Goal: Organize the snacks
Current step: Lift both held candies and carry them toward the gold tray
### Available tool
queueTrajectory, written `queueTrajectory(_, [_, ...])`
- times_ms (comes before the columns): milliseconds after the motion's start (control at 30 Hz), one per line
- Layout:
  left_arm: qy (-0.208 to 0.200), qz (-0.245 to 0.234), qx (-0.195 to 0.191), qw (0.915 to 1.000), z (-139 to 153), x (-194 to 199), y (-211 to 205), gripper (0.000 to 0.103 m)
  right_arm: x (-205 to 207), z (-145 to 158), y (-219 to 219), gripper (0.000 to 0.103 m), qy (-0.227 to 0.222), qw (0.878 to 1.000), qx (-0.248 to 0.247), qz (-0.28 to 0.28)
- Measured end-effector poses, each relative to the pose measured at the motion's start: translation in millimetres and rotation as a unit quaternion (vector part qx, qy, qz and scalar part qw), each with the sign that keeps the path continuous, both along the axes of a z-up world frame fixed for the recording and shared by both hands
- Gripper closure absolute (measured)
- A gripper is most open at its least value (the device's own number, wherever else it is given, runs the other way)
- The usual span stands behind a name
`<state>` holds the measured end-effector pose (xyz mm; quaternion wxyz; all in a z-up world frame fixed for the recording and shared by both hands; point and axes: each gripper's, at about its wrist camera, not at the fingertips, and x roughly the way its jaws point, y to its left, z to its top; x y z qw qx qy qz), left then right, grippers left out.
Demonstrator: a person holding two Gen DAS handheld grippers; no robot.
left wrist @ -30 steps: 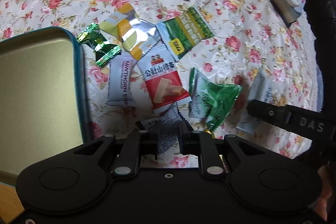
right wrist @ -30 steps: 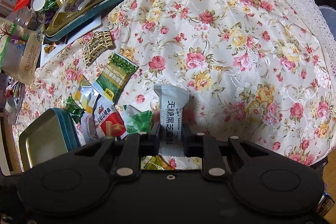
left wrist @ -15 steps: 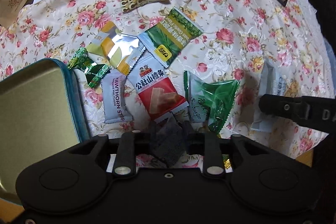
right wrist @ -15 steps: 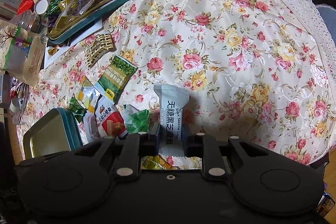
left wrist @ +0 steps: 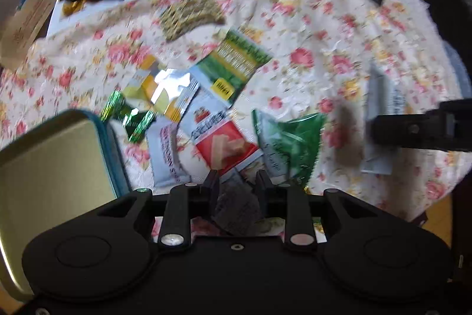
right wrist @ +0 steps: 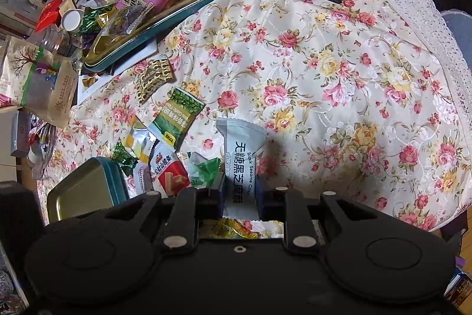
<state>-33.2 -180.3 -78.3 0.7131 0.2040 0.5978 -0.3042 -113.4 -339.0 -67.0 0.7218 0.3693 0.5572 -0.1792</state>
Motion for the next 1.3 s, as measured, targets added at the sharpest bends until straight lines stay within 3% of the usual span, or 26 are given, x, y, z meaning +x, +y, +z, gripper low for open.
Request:
queueTrajectory(133, [-0.07,-0.08,-0.013,0.9942,17,-20,-1,0.066,-1,6,0,0.081,-0.008,1.0,0.001,0.0])
queueTrajectory(300, [-0.076,-0.146,-0.001,0.9863,3,-37,-1,0.066,-4,8,-1,0.081,-0.011,1.0,0.008,-0.003])
queueTrajectory(433, [-0.067,-0.16,0.013,0.9848,-11,-41,2,0.065,-6,9,-2,0.081,-0.013,1.0,0.011,-0.008])
queueTrajectory(600, [-0.059,-0.158,0.0,0.9857,-14,-39,8,0.064,-6,12,-2,0.08,-0.018,1.0,0.015,-0.01])
queueTrajectory(867, [-0.069,-0.189,-0.033,0.979,6,-40,15,0.065,-6,12,-5,0.08,-0.017,1.0,0.018,-0.012])
queueTrajectory(1133, [-0.095,-0.232,0.04,0.9673,-23,-51,9,0.057,-5,11,-1,0.08,-0.014,1.0,0.023,-0.006])
queueTrajectory(1300, [-0.098,-0.221,0.057,0.9686,-32,-50,5,0.053,-4,10,-1,0.08,-0.014,1.0,0.024,-0.004])
